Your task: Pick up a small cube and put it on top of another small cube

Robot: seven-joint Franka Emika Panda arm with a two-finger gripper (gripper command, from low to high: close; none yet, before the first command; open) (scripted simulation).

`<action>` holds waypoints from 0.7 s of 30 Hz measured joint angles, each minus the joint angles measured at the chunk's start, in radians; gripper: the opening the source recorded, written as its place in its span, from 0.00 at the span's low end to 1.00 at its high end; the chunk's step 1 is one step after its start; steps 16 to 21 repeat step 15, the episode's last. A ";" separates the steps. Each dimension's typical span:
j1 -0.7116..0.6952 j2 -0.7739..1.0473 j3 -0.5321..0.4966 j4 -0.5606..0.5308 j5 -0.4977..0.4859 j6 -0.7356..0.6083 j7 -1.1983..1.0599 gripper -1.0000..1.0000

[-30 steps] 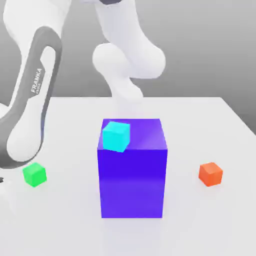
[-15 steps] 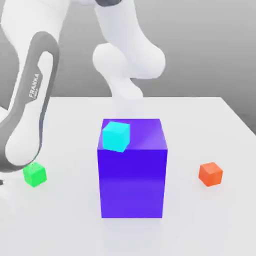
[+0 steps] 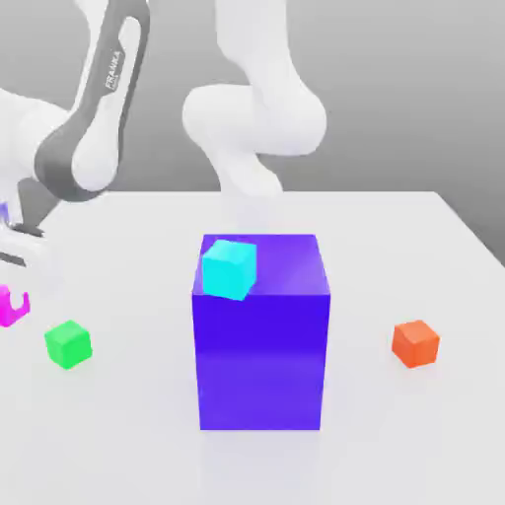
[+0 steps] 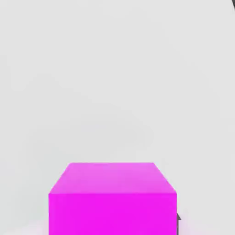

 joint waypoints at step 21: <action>-0.011 0.174 0.064 -0.114 0.403 0.251 -0.247 1.00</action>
